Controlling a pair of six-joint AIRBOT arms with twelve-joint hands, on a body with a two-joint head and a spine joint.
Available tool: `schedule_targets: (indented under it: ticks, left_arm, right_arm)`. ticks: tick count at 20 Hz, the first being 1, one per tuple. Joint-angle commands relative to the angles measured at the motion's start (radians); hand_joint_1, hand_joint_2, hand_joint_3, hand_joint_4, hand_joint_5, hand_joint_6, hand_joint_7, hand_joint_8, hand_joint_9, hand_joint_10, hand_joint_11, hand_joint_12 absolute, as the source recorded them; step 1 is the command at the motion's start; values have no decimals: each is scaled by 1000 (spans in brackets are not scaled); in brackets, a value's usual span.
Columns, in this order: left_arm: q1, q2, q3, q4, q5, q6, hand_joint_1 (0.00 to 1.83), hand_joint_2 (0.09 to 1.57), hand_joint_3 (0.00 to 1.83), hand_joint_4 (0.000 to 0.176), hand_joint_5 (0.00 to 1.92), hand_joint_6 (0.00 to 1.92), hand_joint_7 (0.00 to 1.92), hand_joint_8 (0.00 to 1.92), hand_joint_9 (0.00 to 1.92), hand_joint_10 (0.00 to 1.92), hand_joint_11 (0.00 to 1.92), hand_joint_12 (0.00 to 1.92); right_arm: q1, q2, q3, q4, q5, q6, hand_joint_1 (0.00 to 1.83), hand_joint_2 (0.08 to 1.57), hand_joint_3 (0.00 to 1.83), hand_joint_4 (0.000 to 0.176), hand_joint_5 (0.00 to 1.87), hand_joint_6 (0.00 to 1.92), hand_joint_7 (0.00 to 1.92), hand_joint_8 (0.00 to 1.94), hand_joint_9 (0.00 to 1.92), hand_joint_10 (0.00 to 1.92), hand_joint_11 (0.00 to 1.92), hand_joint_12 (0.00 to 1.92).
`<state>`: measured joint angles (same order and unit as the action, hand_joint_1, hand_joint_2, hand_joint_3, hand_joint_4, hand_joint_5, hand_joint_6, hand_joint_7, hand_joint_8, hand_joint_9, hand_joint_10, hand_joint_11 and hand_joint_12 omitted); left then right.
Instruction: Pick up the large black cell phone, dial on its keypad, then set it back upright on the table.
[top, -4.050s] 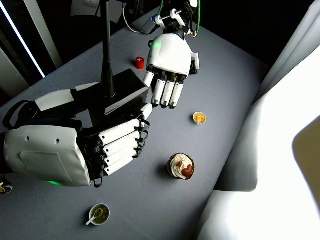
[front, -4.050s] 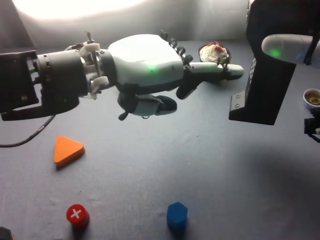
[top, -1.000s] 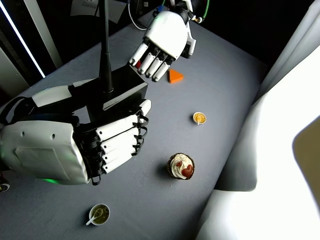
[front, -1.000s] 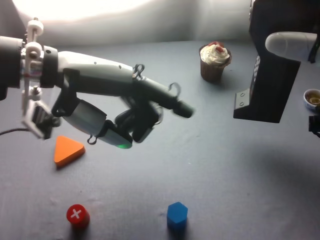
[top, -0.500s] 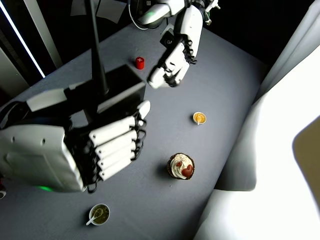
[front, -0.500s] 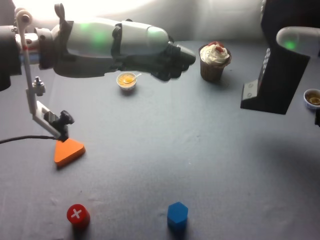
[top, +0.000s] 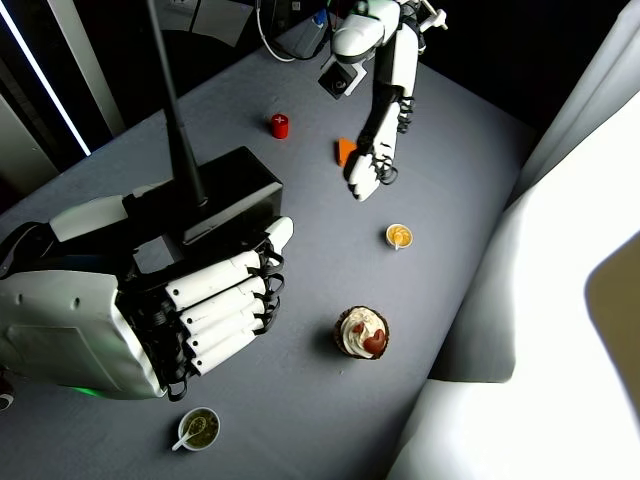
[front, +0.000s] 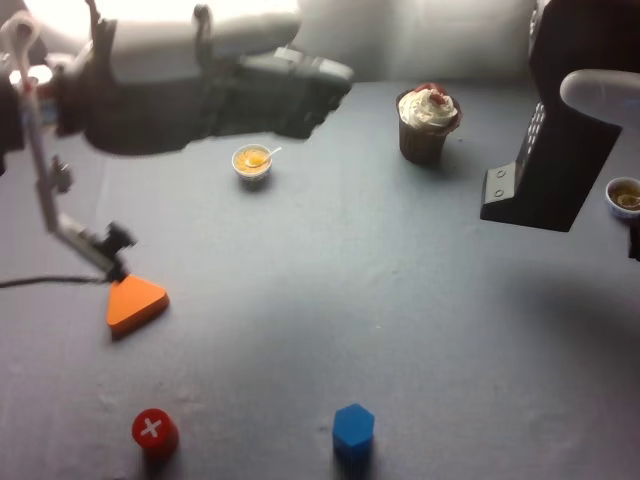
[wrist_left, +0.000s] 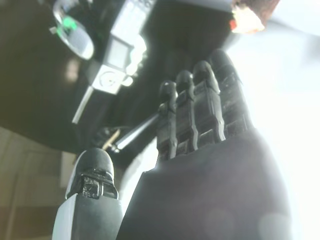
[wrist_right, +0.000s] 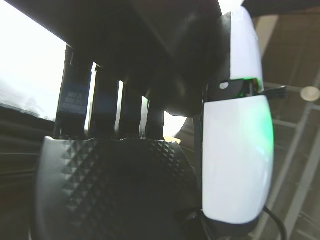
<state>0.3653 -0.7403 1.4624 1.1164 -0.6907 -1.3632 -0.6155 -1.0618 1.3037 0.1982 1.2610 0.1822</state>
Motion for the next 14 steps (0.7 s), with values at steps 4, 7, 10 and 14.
schedule_targets:
  ticks: [4,7,10,14]
  left_arm:
    - [-8,14,49,-39,-64,-15,0,1176,1,0,286,1,281,5,220,5,0,478]
    - [-9,14,89,-22,-67,-22,0,1171,0,0,256,1,293,2,227,2,0,489]
    - [-5,18,80,15,-74,-37,0,1174,1,0,275,4,301,2,242,3,0,559]
    - [41,30,29,17,-76,-37,13,1189,3,0,270,1,242,0,221,1,0,618]
  right_arm:
    - [-16,-13,48,32,206,33,1467,1101,0,0,933,887,932,923,974,1097,923,1428]
    - [-27,-25,56,51,219,33,1489,1099,0,0,951,841,939,913,941,1109,914,1512]
    - [-44,-30,57,52,222,40,1489,1095,0,0,994,772,951,911,944,1096,886,1533]
    - [-71,-40,73,52,222,47,1377,1114,0,0,993,851,926,1023,924,1268,887,1185]
